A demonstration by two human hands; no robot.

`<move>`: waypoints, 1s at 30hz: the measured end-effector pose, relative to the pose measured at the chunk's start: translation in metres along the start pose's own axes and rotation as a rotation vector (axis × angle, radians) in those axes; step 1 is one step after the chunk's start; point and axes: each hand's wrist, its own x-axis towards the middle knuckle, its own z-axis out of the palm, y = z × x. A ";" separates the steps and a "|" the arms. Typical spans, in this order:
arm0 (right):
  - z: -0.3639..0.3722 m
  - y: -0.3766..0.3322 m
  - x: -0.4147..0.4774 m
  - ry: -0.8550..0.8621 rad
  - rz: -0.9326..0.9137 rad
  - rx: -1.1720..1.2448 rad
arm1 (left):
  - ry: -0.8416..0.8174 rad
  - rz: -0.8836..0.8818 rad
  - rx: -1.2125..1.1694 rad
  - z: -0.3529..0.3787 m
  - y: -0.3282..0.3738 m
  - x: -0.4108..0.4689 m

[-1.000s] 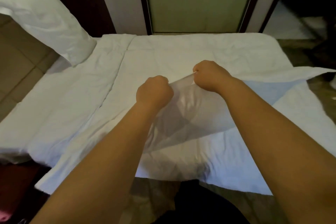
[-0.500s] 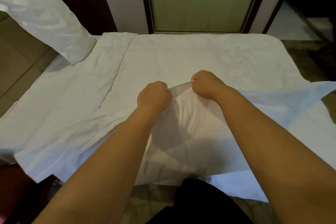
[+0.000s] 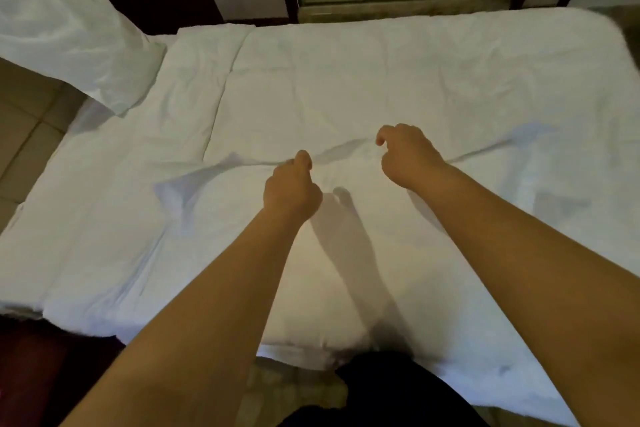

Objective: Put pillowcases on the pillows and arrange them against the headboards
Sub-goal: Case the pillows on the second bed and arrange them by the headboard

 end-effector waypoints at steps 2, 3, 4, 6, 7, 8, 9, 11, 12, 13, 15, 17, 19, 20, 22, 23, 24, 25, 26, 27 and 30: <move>0.005 0.026 0.004 -0.035 0.049 0.029 | -0.097 0.007 0.013 0.018 0.014 0.006; 0.008 0.039 0.003 -0.047 0.076 0.042 | -0.142 0.015 0.023 0.027 0.020 0.007; 0.011 0.052 0.001 -0.052 0.113 0.055 | -0.187 0.021 0.031 0.036 0.027 0.008; 0.014 0.080 -0.007 -0.047 0.231 0.085 | -0.261 0.047 0.059 0.051 0.041 0.009; 0.016 0.095 -0.013 -0.049 0.302 0.097 | -0.285 0.073 0.081 0.057 0.048 0.011; 0.019 0.109 -0.020 -0.056 0.372 0.105 | -0.302 0.105 0.105 0.061 0.055 0.013; 0.023 0.122 -0.029 -0.065 0.443 0.110 | -0.316 0.135 0.125 0.065 0.062 0.016; 0.034 0.148 -0.048 -0.077 0.566 0.115 | -0.347 0.188 0.147 0.072 0.077 0.023; 0.042 0.159 -0.059 -0.078 0.611 0.120 | -0.363 0.208 0.151 0.075 0.085 0.026; 0.050 0.169 -0.069 -0.076 0.650 0.129 | -0.372 0.228 0.153 0.078 0.094 0.028; 0.068 0.185 -0.087 -0.077 0.738 0.176 | -0.378 0.284 0.175 0.086 0.112 0.032; 0.085 0.194 -0.104 -0.087 0.838 0.266 | -0.397 0.364 0.235 0.096 0.131 0.033; 0.098 0.200 -0.116 -0.088 0.937 0.379 | -0.434 0.449 0.303 0.107 0.151 0.033; 0.102 0.203 -0.121 -0.085 0.979 0.436 | -0.447 0.492 0.336 0.112 0.162 0.033; 0.109 0.208 -0.131 -0.063 1.037 0.531 | -0.453 0.587 0.398 0.126 0.183 0.033; 0.112 0.210 -0.135 -0.039 1.059 0.564 | -0.446 0.644 0.431 0.134 0.193 0.033; 0.115 0.212 -0.139 -0.013 1.083 0.586 | -0.435 0.712 0.473 0.143 0.203 0.032; 0.118 0.215 -0.143 0.009 1.109 0.595 | -0.417 0.792 0.525 0.152 0.214 0.032; 0.122 0.218 -0.146 0.021 1.131 0.590 | -0.393 0.881 0.583 0.162 0.224 0.032; 0.126 0.221 -0.150 0.022 1.141 0.577 | -0.371 0.967 0.642 0.172 0.234 0.032; 0.140 0.228 -0.159 -0.043 1.106 0.574 | -0.352 1.150 0.805 0.201 0.263 0.032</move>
